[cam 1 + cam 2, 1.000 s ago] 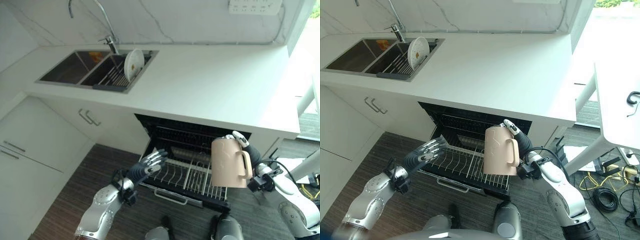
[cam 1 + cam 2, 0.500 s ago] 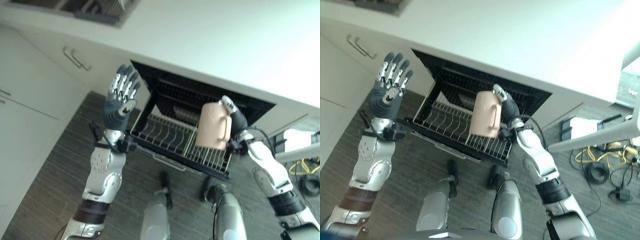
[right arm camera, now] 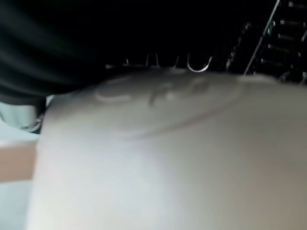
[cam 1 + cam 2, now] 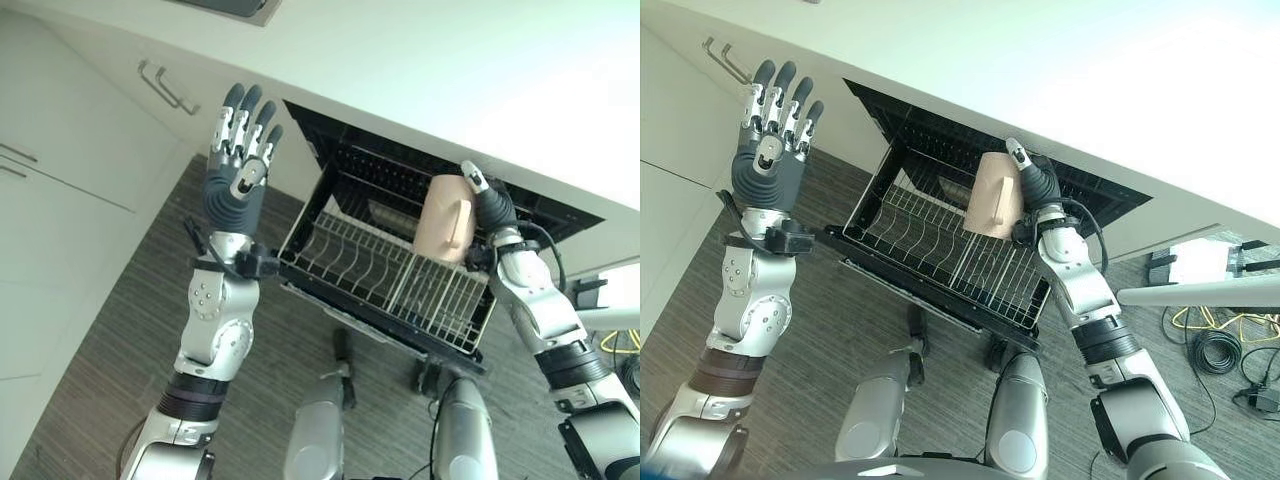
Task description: Place the dishes in the dishwasher.
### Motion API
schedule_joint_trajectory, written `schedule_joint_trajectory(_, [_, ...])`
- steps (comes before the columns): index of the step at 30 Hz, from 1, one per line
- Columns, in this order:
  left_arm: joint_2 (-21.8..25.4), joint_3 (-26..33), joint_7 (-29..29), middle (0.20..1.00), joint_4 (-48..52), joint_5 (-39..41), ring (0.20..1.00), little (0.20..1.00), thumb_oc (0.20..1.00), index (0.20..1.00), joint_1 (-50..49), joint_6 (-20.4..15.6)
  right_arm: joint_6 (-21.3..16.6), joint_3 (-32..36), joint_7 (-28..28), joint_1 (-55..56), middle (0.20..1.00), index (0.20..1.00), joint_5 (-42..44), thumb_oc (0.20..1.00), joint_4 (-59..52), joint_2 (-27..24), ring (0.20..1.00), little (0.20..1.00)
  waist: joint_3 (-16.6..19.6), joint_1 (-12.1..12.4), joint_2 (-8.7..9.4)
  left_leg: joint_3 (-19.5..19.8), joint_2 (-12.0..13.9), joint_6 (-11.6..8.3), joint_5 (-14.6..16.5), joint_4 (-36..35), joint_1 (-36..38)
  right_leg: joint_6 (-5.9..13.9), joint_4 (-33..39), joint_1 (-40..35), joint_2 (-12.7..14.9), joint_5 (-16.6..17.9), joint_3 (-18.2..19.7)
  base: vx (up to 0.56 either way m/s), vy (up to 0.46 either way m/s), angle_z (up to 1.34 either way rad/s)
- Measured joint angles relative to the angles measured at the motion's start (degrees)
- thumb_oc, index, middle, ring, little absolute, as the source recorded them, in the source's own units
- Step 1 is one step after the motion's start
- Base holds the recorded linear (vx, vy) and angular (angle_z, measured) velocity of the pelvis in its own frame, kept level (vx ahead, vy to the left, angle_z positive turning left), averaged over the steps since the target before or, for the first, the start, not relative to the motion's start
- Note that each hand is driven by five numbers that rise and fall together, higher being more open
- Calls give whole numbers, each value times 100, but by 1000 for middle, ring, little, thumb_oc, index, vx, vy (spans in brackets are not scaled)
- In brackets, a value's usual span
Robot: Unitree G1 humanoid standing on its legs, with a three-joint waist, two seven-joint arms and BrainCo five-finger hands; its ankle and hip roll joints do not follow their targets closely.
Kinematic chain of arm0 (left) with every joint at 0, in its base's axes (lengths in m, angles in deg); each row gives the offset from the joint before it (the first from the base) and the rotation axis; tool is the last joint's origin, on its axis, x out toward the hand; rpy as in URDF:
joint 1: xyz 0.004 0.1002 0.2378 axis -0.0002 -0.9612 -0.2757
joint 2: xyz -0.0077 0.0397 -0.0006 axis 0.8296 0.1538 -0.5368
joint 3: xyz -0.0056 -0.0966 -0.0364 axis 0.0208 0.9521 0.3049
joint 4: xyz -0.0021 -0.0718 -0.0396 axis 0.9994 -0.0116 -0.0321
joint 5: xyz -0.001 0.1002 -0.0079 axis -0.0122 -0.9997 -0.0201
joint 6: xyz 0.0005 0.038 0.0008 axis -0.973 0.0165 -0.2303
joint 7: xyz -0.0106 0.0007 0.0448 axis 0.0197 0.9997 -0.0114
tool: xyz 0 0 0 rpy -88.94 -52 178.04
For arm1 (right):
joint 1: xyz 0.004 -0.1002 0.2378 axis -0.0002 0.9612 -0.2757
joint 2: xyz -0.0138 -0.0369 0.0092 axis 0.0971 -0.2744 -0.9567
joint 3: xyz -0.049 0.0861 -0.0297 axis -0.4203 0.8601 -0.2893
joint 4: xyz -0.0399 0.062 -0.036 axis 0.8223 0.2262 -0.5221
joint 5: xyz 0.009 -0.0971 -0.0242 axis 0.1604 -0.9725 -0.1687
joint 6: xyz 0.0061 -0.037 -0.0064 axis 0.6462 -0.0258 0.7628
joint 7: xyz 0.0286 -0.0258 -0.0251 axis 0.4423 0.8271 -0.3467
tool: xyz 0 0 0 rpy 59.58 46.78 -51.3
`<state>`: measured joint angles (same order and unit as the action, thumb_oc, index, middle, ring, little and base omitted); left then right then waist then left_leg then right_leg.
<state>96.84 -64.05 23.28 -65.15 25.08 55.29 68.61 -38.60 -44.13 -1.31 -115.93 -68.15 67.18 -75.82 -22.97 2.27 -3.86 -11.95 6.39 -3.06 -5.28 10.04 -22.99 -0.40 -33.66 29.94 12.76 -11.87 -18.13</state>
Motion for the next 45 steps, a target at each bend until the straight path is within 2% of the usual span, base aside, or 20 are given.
schedule_joint_trajectory(7, [-1,5,47,1000,117,1,1000,1000,1000,1000,67,-128,-28,-171,230,-249,200,200,-585,200,670,-156,200,200,-7,12,-49,-9,-4,1,-39,5,-96,-2,-116,169,32,-36,44,0,0,0])
schedule_joint_trajectory(13, [-3,3,45,1000,118,6,1000,1000,1000,1000,115,-152,-35,-336,417,-330,200,200,-978,200,1139,-302,200,200,0,57,-211,14,-55,-5,-43,7,-128,-53,-144,187,67,-12,15,-4,4,3])
schedule_joint_trajectory(22, [-4,-5,77,1000,119,17,1000,1000,1000,1000,125,-241,-85,-584,423,-484,200,200,-1239,200,1783,-370,200,200,1,157,-220,36,-74,-1,-44,10,-155,-12,-184,196,110,-91,-20,-6,-6,3])
schedule_joint_trajectory(23, [-4,-8,170,1000,125,17,1000,1000,1000,1000,133,-275,-109,-797,423,-643,200,200,-1306,200,2098,-369,200,200,5,168,-226,42,-88,3,-47,14,-180,-6,-251,243,157,-124,-21,-4,0,5])
schedule_joint_trajectory(31, [-4,-151,222,1000,271,18,1000,1000,1000,1000,150,-368,-230,-1234,403,-888,200,200,-1690,200,2604,-362,200,200,7,285,-284,130,-160,2,-60,6,-208,-56,-353,286,227,-151,-52,-2,3,5])
schedule_joint_trajectory(35, [-1,-223,220,1000,273,22,1000,1000,1000,1000,157,-379,-195,-1285,406,-906,200,200,-1686,200,3320,-359,200,200,12,305,-299,166,-176,2,-61,11,-247,-44,-358,286,264,-163,-94,-1,-9,7])
schedule_joint_trajectory(37, [-2,-224,219,1000,276,33,1000,1000,1000,1000,167,-415,-190,-1284,401,-924,200,200,-1687,200,3327,-363,200,200,15,302,-304,176,-174,2,-61,13,-254,-43,-363,287,263,-166,-105,3,-6,2])
schedule_joint_trajectory(38, [-2,-224,219,1000,280,33,1000,1000,1000,1000,167,-426,-190,-1284,401,-935,432,432,-1687,432,3327,-364,432,432,15,302,-305,179,-173,2,-61,13,-257,-43,-365,289,262,-168,-108,0,0,0])
schedule_joint_trajectory(39, [-1,-224,219,1000,281,34,1000,1000,1000,1000,167,-432,-190,-1284,398,-941,564,564,-1685,564,3329,-364,564,564,16,303,-306,180,-172,2,-61,12,-261,-41,-372,289,263,-177,-116,12,-14,3])
schedule_joint_trajectory(40, [-1,-224,220,1000,283,43,1000,1000,1000,1000,169,-432,-191,-1284,380,-951,1000,1000,-1684,1000,3358,-364,1000,1000,16,301,-307,181,-170,2,-61,14,-267,-16,-381,289,269,-203,-127,9,-8,5])
schedule_joint_trajectory(45, [1,-225,218,1000,347,240,1000,1000,1000,1000,170,-438,-155,-1282,310,-971,1000,1000,-1677,1000,3476,-368,1000,1000,16,299,-307,204,-182,-16,-74,14,-294,-43,-448,321,302,-240,-156,7,-5,4])
